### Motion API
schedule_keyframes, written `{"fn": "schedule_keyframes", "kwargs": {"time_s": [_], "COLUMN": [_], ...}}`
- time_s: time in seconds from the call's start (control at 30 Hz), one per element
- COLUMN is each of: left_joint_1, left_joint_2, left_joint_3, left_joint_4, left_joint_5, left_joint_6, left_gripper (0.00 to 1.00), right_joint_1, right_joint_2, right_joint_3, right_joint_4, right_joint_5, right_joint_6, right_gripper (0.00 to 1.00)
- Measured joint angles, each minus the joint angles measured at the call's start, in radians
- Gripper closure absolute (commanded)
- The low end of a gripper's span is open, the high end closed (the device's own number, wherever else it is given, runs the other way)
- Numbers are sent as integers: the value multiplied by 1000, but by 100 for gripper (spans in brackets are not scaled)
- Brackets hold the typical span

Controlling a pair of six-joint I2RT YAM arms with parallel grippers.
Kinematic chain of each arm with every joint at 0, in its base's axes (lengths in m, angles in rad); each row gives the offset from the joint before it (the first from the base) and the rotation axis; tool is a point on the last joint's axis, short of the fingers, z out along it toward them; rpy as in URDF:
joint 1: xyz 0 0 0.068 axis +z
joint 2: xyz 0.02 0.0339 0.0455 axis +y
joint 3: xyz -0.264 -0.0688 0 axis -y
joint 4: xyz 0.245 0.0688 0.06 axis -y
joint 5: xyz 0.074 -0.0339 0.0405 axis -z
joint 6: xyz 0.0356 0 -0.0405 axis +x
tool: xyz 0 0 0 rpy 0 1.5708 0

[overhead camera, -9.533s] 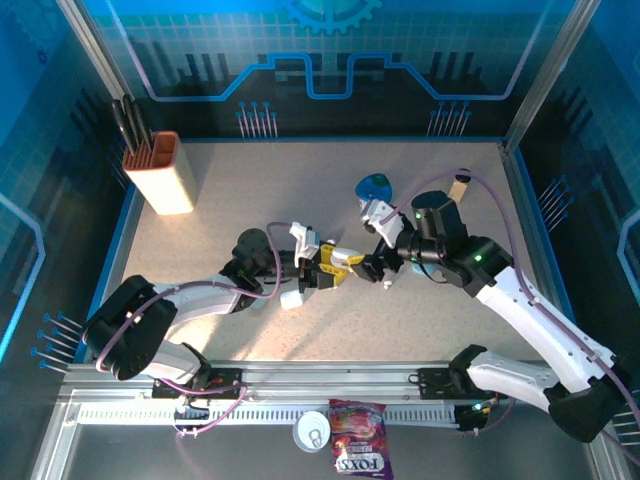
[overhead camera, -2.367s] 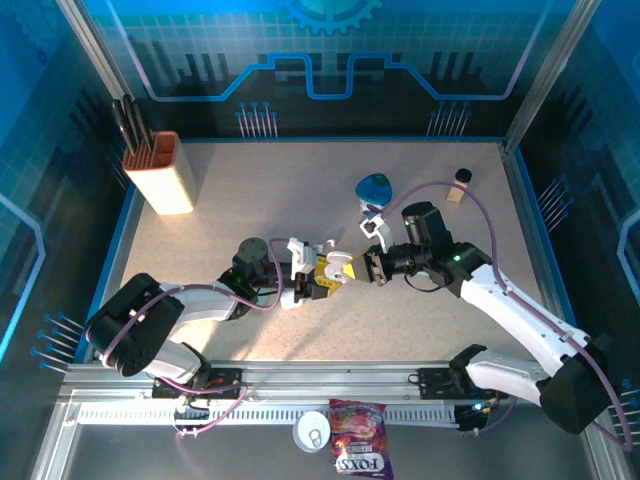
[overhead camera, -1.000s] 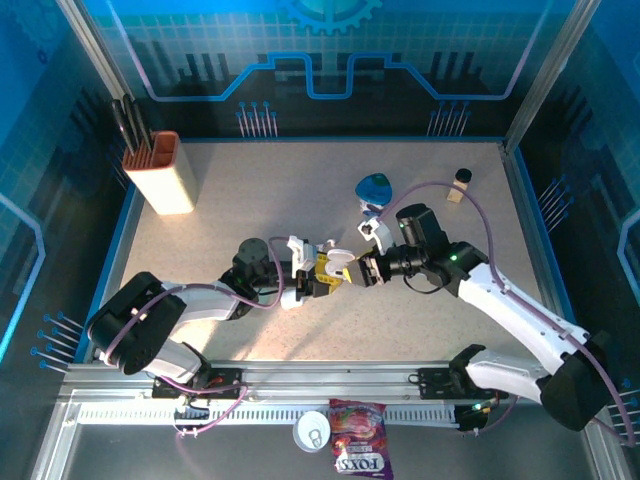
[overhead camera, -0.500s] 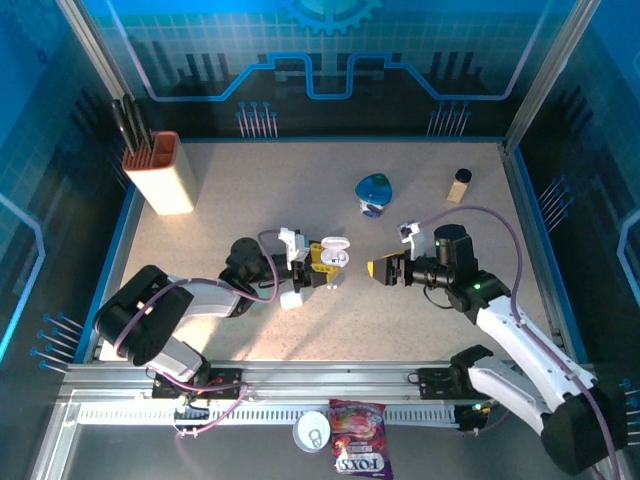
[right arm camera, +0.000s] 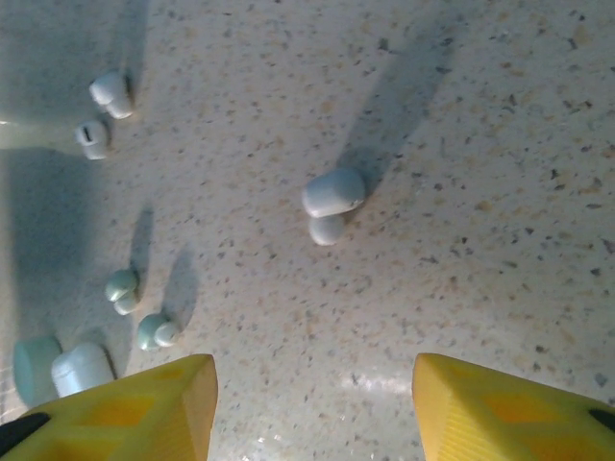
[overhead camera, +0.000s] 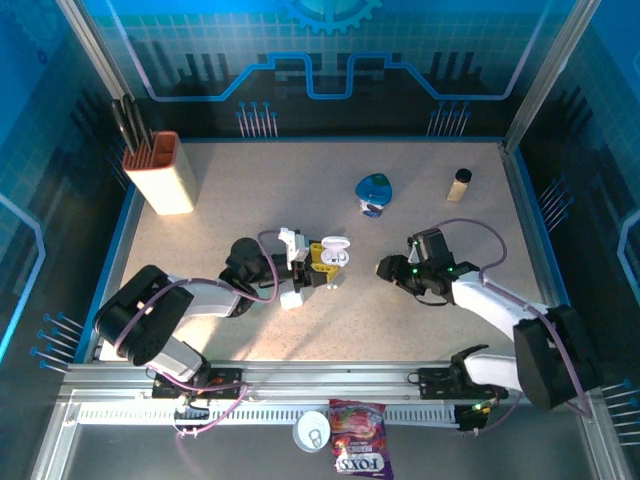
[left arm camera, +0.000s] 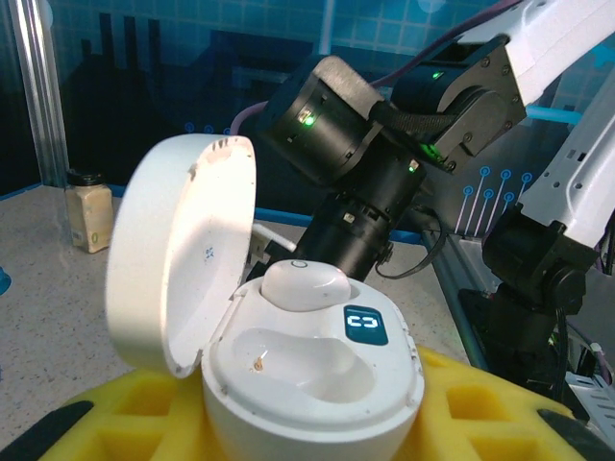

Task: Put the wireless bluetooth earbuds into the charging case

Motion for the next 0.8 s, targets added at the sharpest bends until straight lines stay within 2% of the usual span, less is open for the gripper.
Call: {"fn": "schedule_keyframes", "kwargs": {"time_s": [0.37, 0.8], "left_joint_1": [0, -1], "left_joint_2": [-14, -26], "left_joint_3": [-8, -11], "left_joint_4": [-9, -34], "left_joint_5": [0, -8], "left_joint_6": [2, 11], "left_gripper": [62, 62], "right_joint_1": [25, 26], "right_joint_2": [212, 298], "right_joint_3": [97, 165], "right_joint_4": [86, 130], "right_joint_5": [40, 40], "right_joint_6": [3, -18], "right_gripper": [45, 46]}}
